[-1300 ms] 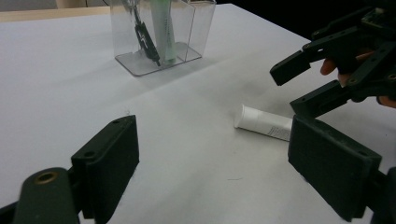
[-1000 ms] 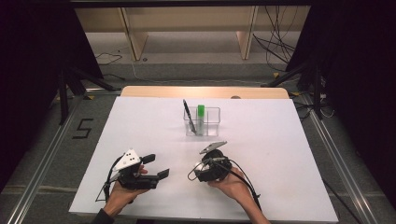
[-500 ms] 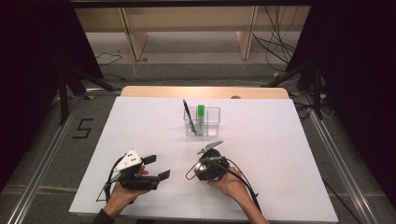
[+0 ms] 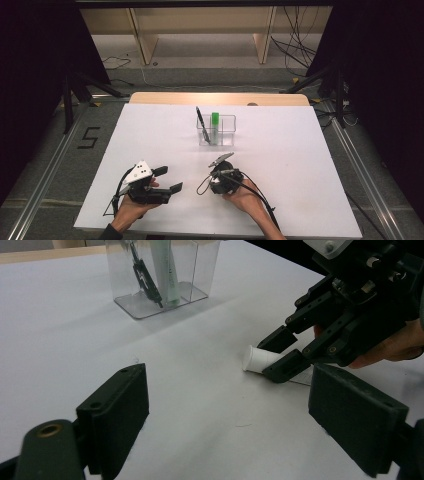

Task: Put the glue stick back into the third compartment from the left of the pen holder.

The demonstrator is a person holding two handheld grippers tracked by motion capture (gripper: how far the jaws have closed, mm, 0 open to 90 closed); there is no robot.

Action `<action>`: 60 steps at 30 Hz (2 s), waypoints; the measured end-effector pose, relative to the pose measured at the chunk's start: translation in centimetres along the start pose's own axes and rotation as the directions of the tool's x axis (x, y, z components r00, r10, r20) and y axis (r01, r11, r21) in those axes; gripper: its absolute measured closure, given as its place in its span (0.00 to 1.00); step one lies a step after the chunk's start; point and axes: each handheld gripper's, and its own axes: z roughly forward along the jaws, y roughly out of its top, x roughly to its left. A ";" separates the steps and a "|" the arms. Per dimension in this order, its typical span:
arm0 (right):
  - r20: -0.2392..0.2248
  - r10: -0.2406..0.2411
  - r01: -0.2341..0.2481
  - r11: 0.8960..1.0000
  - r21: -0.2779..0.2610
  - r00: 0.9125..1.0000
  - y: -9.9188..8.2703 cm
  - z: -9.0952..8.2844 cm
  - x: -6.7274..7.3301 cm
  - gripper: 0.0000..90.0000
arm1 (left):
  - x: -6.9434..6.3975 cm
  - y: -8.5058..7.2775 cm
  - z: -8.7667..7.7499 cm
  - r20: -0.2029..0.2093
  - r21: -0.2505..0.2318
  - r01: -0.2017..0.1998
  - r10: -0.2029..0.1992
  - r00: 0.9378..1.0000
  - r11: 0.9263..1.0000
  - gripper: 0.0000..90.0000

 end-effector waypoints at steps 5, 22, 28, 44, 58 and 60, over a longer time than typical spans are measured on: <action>0.007 -0.008 0.008 1.000 0.001 1.000 0.0 0.0 0.1 0.72 | 0.0 0.0 0.0 -0.002 0.002 -0.002 0.002 1.000 1.000 0.18; -0.005 0.003 -0.003 0.999 0.039 1.000 0.6 0.1 -0.1 0.75 | 0.1 0.0 0.0 -0.005 0.000 -0.004 0.004 1.000 1.000 0.18; -0.026 0.006 -0.004 0.999 0.050 1.000 0.8 0.1 -0.5 0.75 | 0.1 0.0 0.0 -0.007 0.001 -0.003 0.003 1.000 1.000 0.18; -0.113 0.027 -0.026 1.000 0.012 0.993 1.2 -1.2 -1.6 0.75 | 0.3 0.0 -0.2 0.000 -0.014 0.021 -0.021 1.000 1.000 0.18; -0.214 0.084 -0.138 0.958 -0.252 0.973 1.8 -4.1 -3.5 0.76 | 0.4 0.0 -0.2 -0.007 -0.019 0.029 -0.029 1.000 0.999 0.18; -0.212 0.085 -0.144 0.949 -0.280 0.974 1.9 -4.3 -3.6 0.76 | 0.5 0.0 -0.2 -0.007 -0.022 0.031 -0.031 0.999 0.999 0.18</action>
